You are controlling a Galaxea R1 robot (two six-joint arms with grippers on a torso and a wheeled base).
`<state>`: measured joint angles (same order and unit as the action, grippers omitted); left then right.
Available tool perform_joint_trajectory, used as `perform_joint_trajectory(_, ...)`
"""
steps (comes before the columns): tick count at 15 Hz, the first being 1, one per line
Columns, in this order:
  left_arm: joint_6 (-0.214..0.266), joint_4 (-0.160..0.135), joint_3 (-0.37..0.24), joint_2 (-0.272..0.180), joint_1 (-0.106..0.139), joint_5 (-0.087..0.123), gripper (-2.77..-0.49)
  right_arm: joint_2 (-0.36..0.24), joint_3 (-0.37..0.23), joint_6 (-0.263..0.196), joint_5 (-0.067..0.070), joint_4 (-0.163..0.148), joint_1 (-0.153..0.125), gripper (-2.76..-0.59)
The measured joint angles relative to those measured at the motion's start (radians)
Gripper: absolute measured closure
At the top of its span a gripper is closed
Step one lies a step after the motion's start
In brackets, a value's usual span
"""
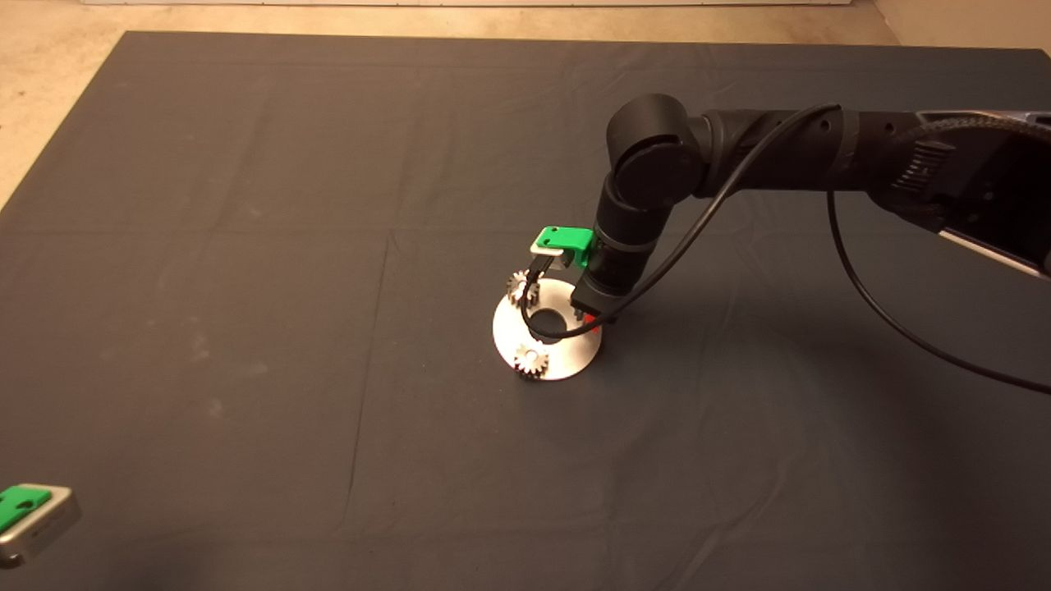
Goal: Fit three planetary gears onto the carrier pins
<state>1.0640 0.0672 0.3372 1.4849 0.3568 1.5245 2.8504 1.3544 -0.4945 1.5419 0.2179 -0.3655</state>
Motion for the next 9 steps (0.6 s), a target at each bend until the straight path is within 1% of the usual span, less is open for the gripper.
perform_joint_trajectory(1,0.000,0.000,0.000,0.000,0.000,0.000,-1.61,-0.002,-0.005,0.000,0.000,0.001,0.000,-0.98)
perform_joint_trajectory(3,0.000,0.000,0.000,0.000,0.000,0.000,-1.61,-0.006,-0.011,0.000,-0.005,0.002,0.000,-0.98)
perform_joint_trajectory(6,0.000,0.000,0.000,0.000,0.000,0.000,-1.61,-0.014,-0.023,0.000,-0.007,0.003,0.001,-0.98)
perform_joint_trajectory(8,0.000,0.000,0.000,0.000,0.000,0.000,-1.61,-0.023,-0.035,0.000,-0.014,0.004,0.002,-0.98)
perform_joint_trajectory(9,0.000,0.000,0.000,0.000,0.000,0.000,-1.61,-0.024,-0.038,0.000,-0.014,0.005,0.002,-0.98)
